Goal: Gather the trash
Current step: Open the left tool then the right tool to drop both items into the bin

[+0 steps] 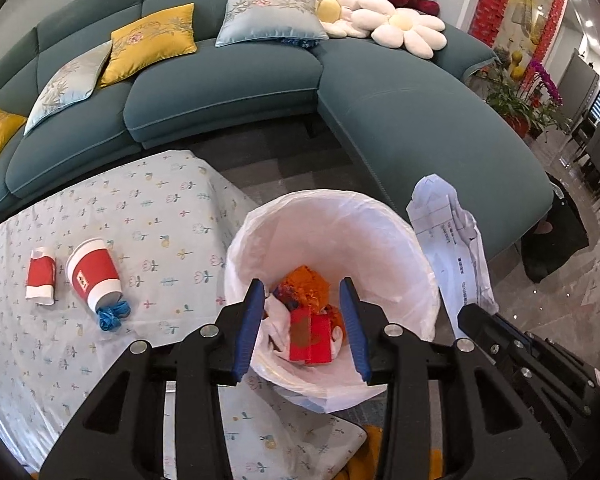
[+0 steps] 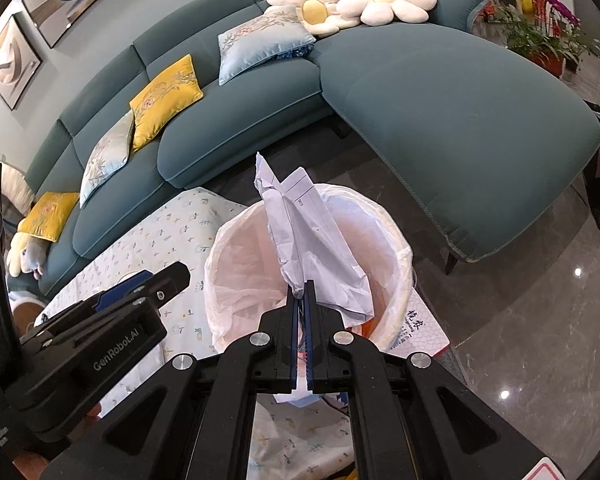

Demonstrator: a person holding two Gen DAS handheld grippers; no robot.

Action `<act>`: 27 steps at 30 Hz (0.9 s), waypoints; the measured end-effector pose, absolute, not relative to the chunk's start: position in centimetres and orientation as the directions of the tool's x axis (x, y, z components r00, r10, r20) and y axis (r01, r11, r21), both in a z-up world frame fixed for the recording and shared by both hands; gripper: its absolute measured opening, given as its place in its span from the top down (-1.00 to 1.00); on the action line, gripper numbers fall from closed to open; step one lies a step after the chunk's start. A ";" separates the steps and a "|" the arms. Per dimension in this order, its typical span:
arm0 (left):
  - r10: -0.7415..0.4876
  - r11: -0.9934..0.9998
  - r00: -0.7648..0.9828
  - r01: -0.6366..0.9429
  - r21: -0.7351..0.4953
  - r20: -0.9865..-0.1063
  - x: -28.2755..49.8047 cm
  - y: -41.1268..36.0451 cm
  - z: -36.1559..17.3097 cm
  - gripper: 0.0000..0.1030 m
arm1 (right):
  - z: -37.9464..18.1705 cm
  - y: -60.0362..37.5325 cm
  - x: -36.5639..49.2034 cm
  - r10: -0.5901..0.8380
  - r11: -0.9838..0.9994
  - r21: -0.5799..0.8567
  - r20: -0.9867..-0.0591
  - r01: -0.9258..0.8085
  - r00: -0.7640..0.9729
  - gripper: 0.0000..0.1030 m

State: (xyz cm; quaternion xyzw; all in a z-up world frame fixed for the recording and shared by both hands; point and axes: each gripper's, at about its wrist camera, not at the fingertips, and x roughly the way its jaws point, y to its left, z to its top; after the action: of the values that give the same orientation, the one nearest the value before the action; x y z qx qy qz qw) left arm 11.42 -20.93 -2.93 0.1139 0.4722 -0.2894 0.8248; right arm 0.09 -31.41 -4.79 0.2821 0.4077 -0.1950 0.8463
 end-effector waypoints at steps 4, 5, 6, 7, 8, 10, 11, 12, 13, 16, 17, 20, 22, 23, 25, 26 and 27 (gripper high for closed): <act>-0.359 0.818 0.391 0.569 -0.084 -0.848 12.0 -20.2 -3.1 0.28 | -4.8 -30.9 1.1 -0.096 0.777 0.310 -0.802 0.547 0.590 0.94; -0.354 0.822 0.394 0.564 -0.081 -0.848 12.2 -19.9 -3.2 0.28 | -4.8 -30.7 1.4 -0.096 0.781 0.305 -0.803 0.544 0.588 0.93; -0.350 0.825 0.396 0.560 -0.079 -0.849 12.3 -19.8 -3.2 0.28 | -4.8 -30.6 1.7 -0.097 0.785 0.300 -0.805 0.542 0.586 0.93; -0.345 0.830 0.395 0.552 -0.080 -0.851 12.5 -19.5 -3.3 0.25 | -4.8 -30.6 2.0 -0.098 0.789 0.295 -0.806 0.539 0.584 0.91; -0.341 0.834 0.395 0.546 -0.081 -0.853 12.6 -19.2 -3.3 0.13 | -4.8 -30.5 2.2 -0.097 0.793 0.292 -0.807 0.535 0.583 0.86; -0.327 0.851 0.414 0.520 -0.074 -0.850 12.9 -18.4 -3.3 -0.09 | -4.4 -30.2 2.9 -0.100 0.805 0.280 -0.804 0.523 0.585 0.80; -0.326 0.855 0.421 0.513 -0.074 -0.847 12.9 -18.0 -3.3 -0.10 | -4.1 -30.0 3.2 -0.111 0.811 0.269 -0.801 0.519 0.588 0.72; -0.324 0.858 0.424 0.508 -0.074 -0.846 13.0 -17.7 -3.3 -0.11 | -3.8 -29.8 3.4 -0.116 0.814 0.263 -0.799 0.518 0.589 0.64; -0.318 0.862 0.424 0.502 -0.072 -0.848 13.1 -17.3 -3.3 -0.12 | -3.6 -29.7 3.4 -0.120 0.814 0.264 -0.795 0.517 0.595 0.46; -0.302 0.874 0.428 0.480 -0.069 -0.852 13.3 -16.2 -3.4 -0.12 | -2.9 -29.0 3.4 -0.117 0.820 0.269 -0.786 0.506 0.607 0.37; -0.299 0.878 0.428 0.474 -0.070 -0.853 13.3 -15.9 -3.5 -0.13 | -2.8 -28.7 3.4 -0.115 0.822 0.268 -0.786 0.503 0.607 0.37; -0.289 0.887 0.429 0.456 -0.072 -0.856 13.4 -14.7 -3.6 -0.13 | -2.7 -27.6 3.5 -0.107 0.834 0.259 -0.790 0.487 0.604 0.37; -0.285 0.891 0.434 0.448 -0.069 -0.855 13.2 -14.0 -3.5 -0.14 | -2.7 -26.8 3.4 -0.102 0.840 0.256 -0.793 0.479 0.601 0.37; -0.282 0.893 0.437 0.445 -0.067 -0.854 13.1 -13.7 -3.5 -0.18 | -2.7 -26.4 3.5 -0.097 0.841 0.256 -0.795 0.476 0.599 0.36; -0.275 0.899 0.445 0.432 -0.064 -0.852 12.9 -12.8 -3.3 -0.25 | -2.7 -25.8 3.4 -0.093 0.845 0.254 -0.798 0.472 0.596 0.32; -0.273 0.902 0.448 0.427 -0.064 -0.851 12.9 -12.4 -3.3 -0.26 | -2.6 -25.4 3.4 -0.094 0.846 0.251 -0.799 0.470 0.594 0.28; -0.272 0.904 0.449 0.422 -0.066 -0.852 12.9 -12.0 -3.3 -0.26 | -2.6 -25.0 3.4 -0.095 0.848 0.247 -0.799 0.469 0.594 0.25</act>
State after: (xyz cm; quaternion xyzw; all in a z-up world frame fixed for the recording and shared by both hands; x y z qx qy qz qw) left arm 12.87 -12.05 -3.29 0.0777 0.4836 -0.2046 0.8475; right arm 3.42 -24.98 -2.55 0.2221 0.4200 -0.1631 0.8647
